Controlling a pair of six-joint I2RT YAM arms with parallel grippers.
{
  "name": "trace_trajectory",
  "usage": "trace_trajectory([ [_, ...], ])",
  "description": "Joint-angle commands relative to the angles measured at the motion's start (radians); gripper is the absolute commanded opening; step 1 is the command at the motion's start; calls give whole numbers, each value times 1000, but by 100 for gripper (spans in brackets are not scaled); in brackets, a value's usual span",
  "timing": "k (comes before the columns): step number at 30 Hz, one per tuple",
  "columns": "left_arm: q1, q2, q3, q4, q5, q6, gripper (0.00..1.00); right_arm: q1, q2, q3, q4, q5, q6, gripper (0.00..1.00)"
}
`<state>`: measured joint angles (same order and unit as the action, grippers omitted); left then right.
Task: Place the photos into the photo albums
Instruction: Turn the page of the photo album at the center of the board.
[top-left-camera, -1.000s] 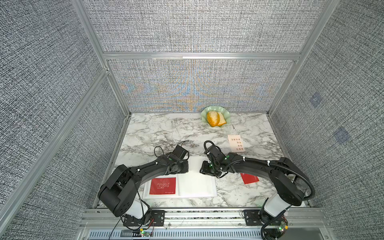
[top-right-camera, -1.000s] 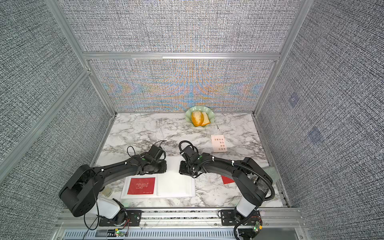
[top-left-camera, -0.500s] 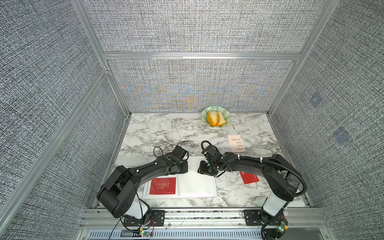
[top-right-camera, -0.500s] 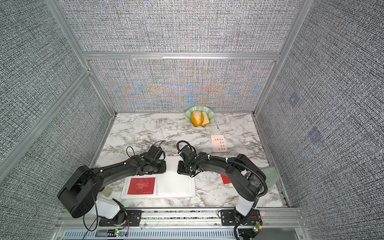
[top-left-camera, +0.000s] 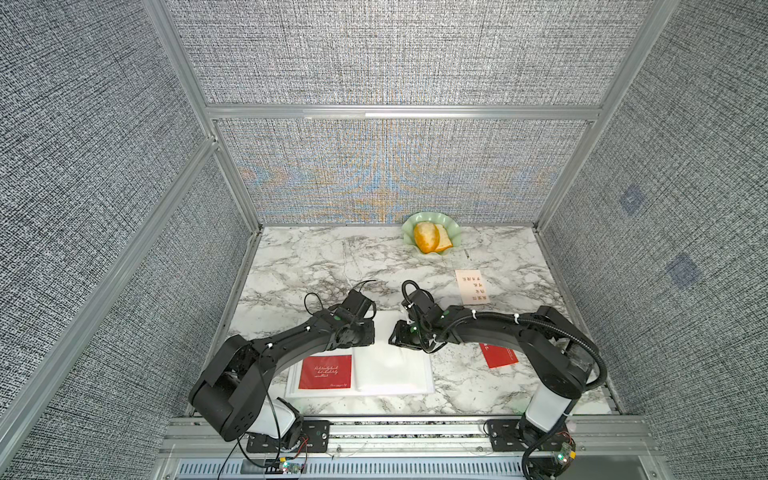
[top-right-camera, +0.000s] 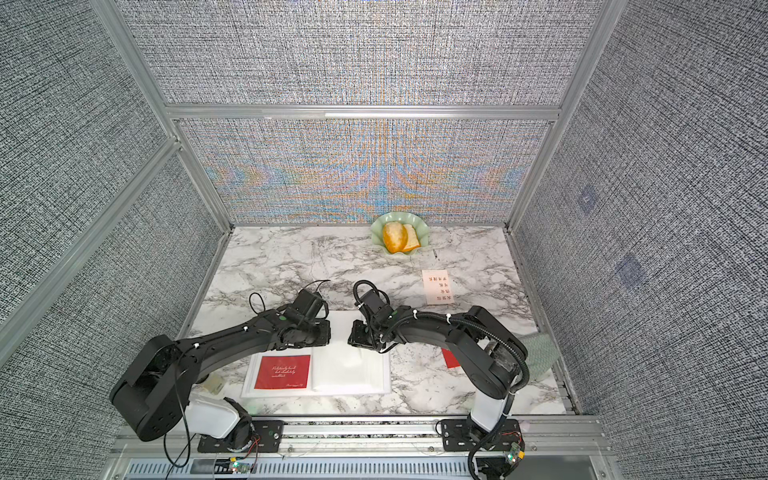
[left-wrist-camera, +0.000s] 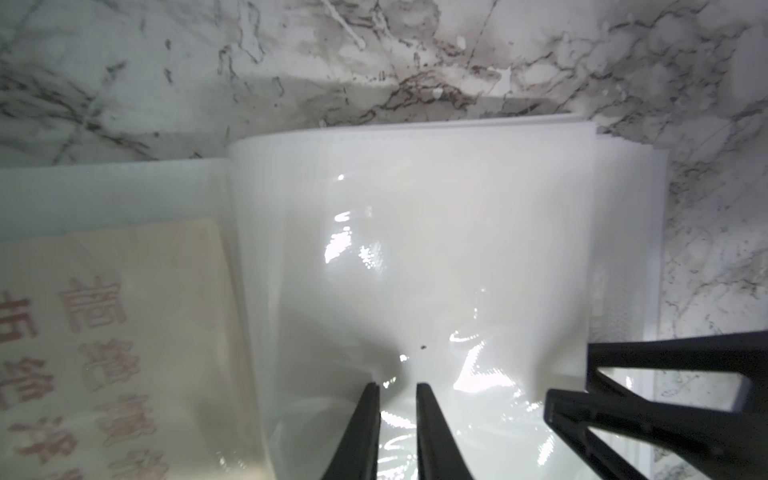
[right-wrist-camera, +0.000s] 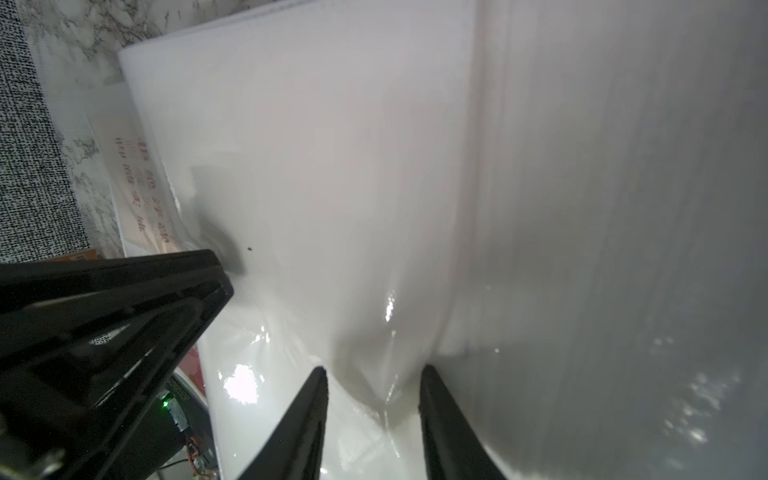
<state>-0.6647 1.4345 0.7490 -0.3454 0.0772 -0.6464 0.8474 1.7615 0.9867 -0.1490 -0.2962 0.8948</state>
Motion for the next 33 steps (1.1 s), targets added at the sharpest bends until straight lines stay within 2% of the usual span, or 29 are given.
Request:
trace_trajectory([
  [1, 6, -27, 19, -20, -27, 11, 21, 2, -14, 2, 7, -39, 5, 40],
  [10, 75, -98, 34, -60, -43, 29, 21, 35, -41, 42, 54, -84, 27, 40],
  [19, 213, -253, 27, -138, -111, 40, 21, 103, 18, 167, 92, -119, 52, 40],
  [29, 281, -477, -2, -114, -294, 63, 21, 163, 206, 414, 59, -189, 34, 40],
  [33, 312, -529, 32, -150, -344, 85, 22, 186, 312, 533, 46, -230, 32, 40],
])
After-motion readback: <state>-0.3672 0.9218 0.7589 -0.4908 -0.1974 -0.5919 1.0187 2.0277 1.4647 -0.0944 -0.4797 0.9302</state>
